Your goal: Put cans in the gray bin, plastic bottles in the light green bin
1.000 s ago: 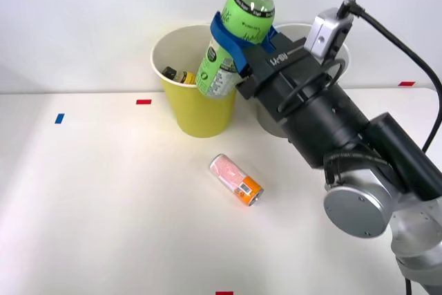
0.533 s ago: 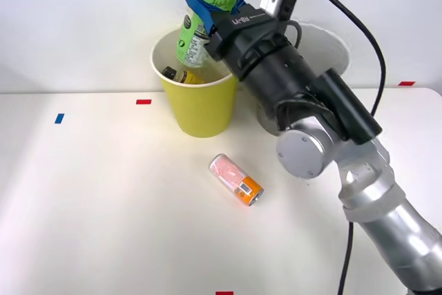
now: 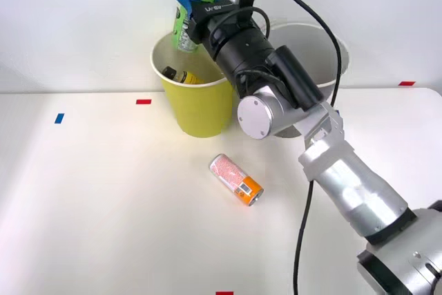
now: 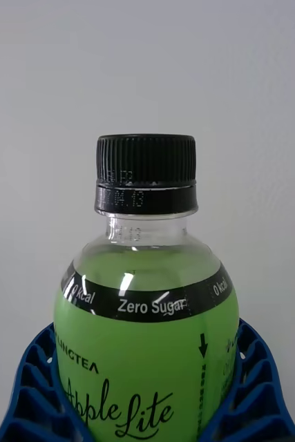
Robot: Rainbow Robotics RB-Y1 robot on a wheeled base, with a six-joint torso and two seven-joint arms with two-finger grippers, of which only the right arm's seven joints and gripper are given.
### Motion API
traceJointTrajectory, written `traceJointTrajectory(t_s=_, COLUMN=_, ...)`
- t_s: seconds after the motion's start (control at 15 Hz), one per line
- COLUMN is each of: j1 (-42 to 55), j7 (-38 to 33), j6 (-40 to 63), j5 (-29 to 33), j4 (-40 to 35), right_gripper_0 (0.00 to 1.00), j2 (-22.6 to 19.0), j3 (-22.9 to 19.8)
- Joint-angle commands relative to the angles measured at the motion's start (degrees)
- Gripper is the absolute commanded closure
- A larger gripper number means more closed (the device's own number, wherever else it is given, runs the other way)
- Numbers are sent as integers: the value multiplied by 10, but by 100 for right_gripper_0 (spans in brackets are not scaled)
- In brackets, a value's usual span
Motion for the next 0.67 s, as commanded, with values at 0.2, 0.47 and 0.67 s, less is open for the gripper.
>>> traceJointTrajectory(t_s=0.2, j1=-25, j7=1, j6=-9, j5=-4, j4=38, right_gripper_0=91, j2=9, j3=0)
traceJointTrajectory(t_s=0.47, j1=-25, j7=4, j6=-9, j5=-2, j4=38, right_gripper_0=35, j2=7, j3=0)
traceJointTrajectory(t_s=0.67, j1=-24, j7=6, j6=-9, j5=-1, j4=38, right_gripper_0=0, j2=5, j3=0)
